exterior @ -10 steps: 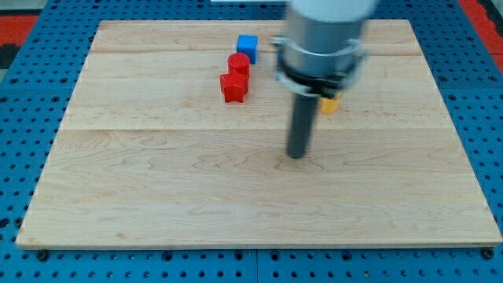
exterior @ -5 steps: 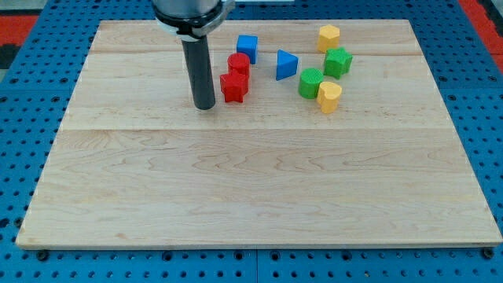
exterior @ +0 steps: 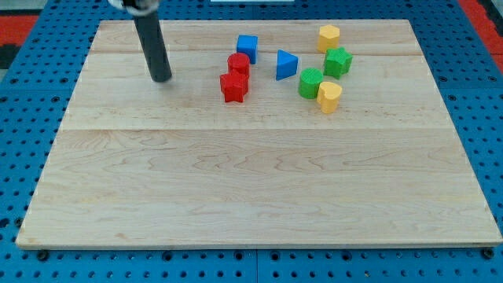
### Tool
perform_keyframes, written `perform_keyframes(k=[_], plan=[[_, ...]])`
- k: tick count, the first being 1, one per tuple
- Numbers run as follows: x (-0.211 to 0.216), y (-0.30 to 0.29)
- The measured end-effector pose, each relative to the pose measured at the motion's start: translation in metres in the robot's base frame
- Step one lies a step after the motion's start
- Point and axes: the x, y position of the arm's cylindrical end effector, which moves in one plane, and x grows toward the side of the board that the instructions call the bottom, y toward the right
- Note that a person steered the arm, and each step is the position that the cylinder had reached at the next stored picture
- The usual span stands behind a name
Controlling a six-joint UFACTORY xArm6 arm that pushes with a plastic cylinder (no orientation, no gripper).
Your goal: Move the red circle to the top right of the red star
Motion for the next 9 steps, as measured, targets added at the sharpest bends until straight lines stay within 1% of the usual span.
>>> perform_keyframes(k=[1, 2, 3, 5, 7, 8, 9], plan=[[-0.032, -0.024], [-0.079, -0.025], [-0.108, 0.011], [-0.102, 0.014], [-0.018, 0.049], [-0.029, 0.095], [-0.028, 0.098]])
